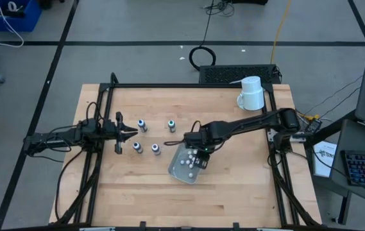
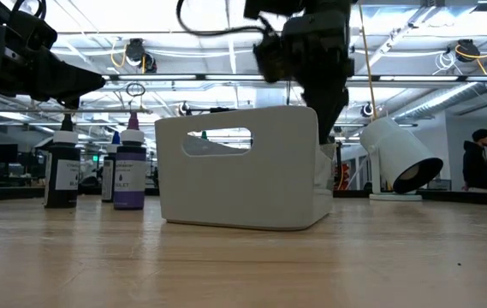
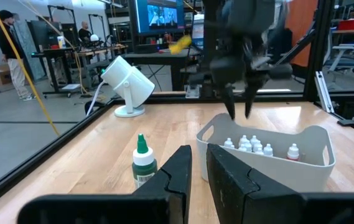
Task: Pick & Place food coloring
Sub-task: Put the large green food coloring bottle into the white bin
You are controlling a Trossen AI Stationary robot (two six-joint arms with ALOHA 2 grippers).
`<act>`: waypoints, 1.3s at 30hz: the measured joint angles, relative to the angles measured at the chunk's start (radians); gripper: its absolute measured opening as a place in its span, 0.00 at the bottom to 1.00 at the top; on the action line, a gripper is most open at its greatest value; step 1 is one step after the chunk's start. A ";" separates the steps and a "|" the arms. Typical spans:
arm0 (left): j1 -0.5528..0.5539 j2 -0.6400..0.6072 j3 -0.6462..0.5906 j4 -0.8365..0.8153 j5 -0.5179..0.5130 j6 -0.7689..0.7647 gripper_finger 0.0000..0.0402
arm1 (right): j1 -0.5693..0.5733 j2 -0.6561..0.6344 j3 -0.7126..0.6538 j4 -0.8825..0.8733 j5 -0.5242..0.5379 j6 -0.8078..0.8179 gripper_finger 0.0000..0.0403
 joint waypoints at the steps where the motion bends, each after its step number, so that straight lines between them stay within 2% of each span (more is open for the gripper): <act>1: 0.000 0.000 0.000 0.000 0.000 0.000 0.14 | 0.004 -0.017 0.000 -0.013 0.016 0.010 0.27; 7: 0.000 0.000 0.000 0.000 0.000 0.000 0.14 | 0.058 -0.140 -0.041 -0.109 0.210 0.049 0.26; 10: 0.000 0.000 0.000 0.000 0.000 0.000 0.14 | 0.090 -0.246 -0.162 -0.059 0.293 0.105 0.26; 13: 0.000 0.000 0.000 0.000 0.000 0.000 0.14 | 0.107 -0.380 -0.357 0.102 0.321 0.152 0.26; 19: 0.000 0.000 0.000 0.000 0.000 0.000 0.14 | 0.112 -0.651 -0.807 0.664 0.318 0.120 0.26; 23: 0.000 0.000 0.000 0.000 0.000 0.000 0.14 | 0.091 -0.755 -1.005 1.006 0.318 -0.017 0.25; 26: 0.000 0.000 0.000 0.000 0.000 0.000 0.14 | 0.073 -0.809 -1.108 1.198 0.317 -0.134 0.25; 30: 0.000 0.000 0.000 0.000 0.000 0.000 0.14 | 0.049 -0.881 -1.227 1.325 0.317 -0.265 0.25; 36: 0.000 0.000 0.000 0.000 0.000 0.000 0.14 | -0.001 -1.035 -1.355 1.341 0.239 -0.289 0.23; 39: 0.000 0.000 0.000 0.000 0.000 0.000 0.14 | -0.011 -1.145 -1.396 1.345 0.235 -0.314 0.22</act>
